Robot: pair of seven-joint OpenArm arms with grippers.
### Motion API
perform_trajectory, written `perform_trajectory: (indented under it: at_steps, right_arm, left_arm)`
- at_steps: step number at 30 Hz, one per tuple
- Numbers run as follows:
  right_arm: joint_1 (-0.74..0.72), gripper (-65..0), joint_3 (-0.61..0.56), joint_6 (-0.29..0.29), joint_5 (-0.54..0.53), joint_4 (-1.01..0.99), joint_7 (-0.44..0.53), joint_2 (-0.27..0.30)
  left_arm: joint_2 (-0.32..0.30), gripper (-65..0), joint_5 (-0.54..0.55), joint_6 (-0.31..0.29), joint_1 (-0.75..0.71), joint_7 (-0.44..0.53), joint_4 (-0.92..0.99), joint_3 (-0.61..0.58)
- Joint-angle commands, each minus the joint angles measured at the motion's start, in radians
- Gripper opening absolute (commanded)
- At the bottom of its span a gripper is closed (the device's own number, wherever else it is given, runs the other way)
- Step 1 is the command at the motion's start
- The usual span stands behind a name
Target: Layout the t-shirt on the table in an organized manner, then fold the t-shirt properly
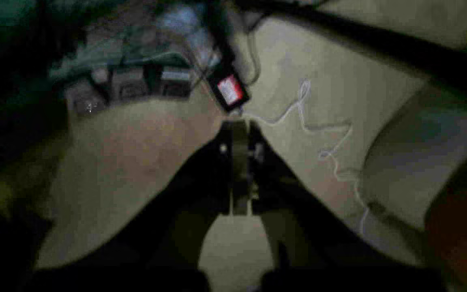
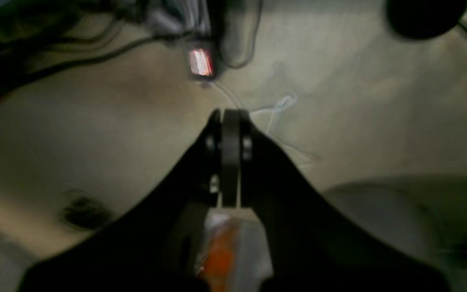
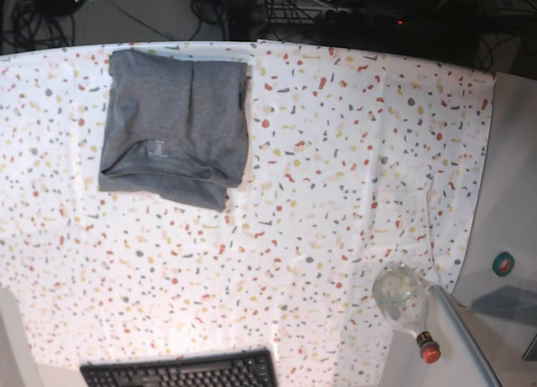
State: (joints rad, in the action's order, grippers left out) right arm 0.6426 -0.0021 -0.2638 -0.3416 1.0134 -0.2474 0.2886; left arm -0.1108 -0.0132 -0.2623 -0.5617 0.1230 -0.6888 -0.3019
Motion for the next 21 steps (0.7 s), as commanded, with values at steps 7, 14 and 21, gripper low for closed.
perform_trajectory:
  at_steps: [7, 14, 21]
  right_arm:
    - [-0.215, -65.0, -0.203, 0.001, 0.016, -0.525, 0.288, -0.005]
    - [-0.416, -65.0, -0.356, 0.008, 0.016, -0.962, 0.521, -0.128]
    - [-0.404, -65.0, -0.464, 0.105, 0.016, -0.941, 0.524, -0.159]
  left_arm:
    - [0.118, -65.0, 0.012, -0.018, 0.23, 0.407, 0.571, 0.005]
    - [0.119, -65.0, 0.012, -0.018, 0.271, 0.415, 0.613, 0.005]
    - [0.089, -65.0, 0.042, -0.016, 0.292, 0.413, 0.617, 0.007]
